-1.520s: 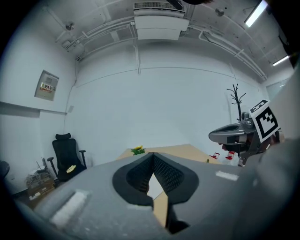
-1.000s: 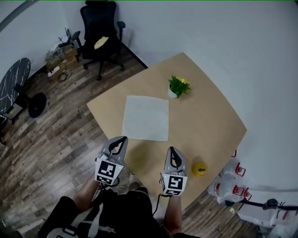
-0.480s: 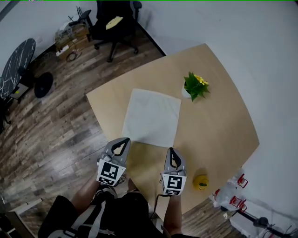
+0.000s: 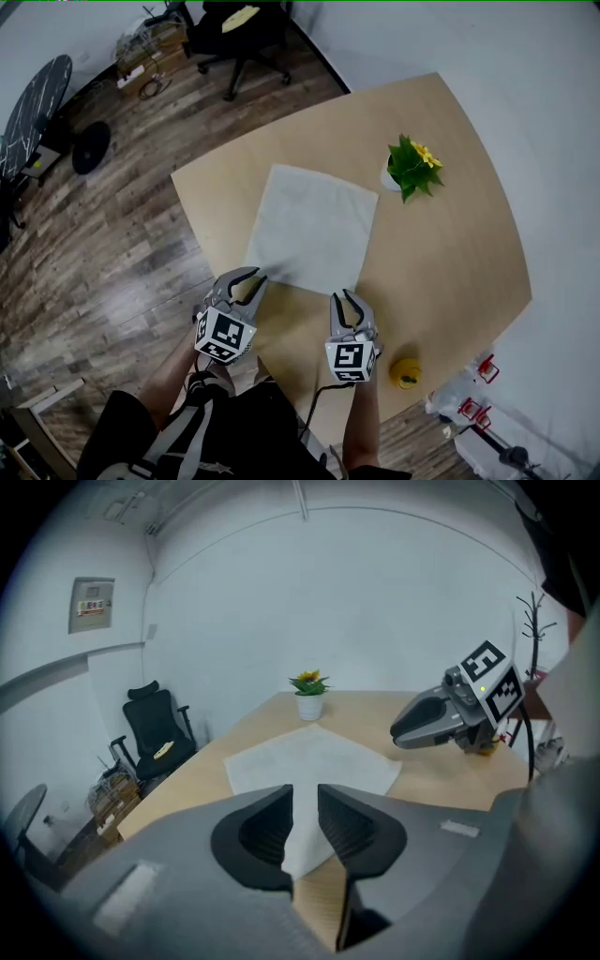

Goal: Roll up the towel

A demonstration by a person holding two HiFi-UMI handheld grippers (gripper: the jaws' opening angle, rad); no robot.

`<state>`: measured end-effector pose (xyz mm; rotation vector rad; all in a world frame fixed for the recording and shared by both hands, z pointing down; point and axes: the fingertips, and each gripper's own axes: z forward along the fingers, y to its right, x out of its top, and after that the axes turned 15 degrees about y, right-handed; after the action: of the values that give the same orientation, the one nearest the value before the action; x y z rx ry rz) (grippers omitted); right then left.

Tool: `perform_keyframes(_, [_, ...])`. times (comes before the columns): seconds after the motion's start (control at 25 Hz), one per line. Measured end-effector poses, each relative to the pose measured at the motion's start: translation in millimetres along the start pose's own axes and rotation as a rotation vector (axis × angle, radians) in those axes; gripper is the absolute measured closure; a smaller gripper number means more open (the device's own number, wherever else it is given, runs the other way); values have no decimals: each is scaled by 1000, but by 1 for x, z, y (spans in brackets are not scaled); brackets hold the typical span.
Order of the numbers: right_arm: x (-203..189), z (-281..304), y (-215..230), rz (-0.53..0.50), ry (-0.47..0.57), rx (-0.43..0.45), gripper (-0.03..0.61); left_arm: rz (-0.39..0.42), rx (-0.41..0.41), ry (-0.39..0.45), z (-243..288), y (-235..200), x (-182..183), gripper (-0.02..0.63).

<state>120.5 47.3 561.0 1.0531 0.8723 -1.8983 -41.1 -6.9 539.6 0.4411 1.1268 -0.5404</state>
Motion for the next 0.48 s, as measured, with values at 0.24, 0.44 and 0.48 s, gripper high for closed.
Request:
perform_keyframes(0.24, [-32,9,-15,-223,-133,211,446,341,-215,-174,12,18,-29,443])
perform_keyframes(0.44, [-65,12,-23,-397,-256,378,403,563,-381,-301,18,28,-57,423])
perform_keyframes(0.48, [-71,13,-24,-426,-276,403,396,588,-411,-323,19,30,-63,402])
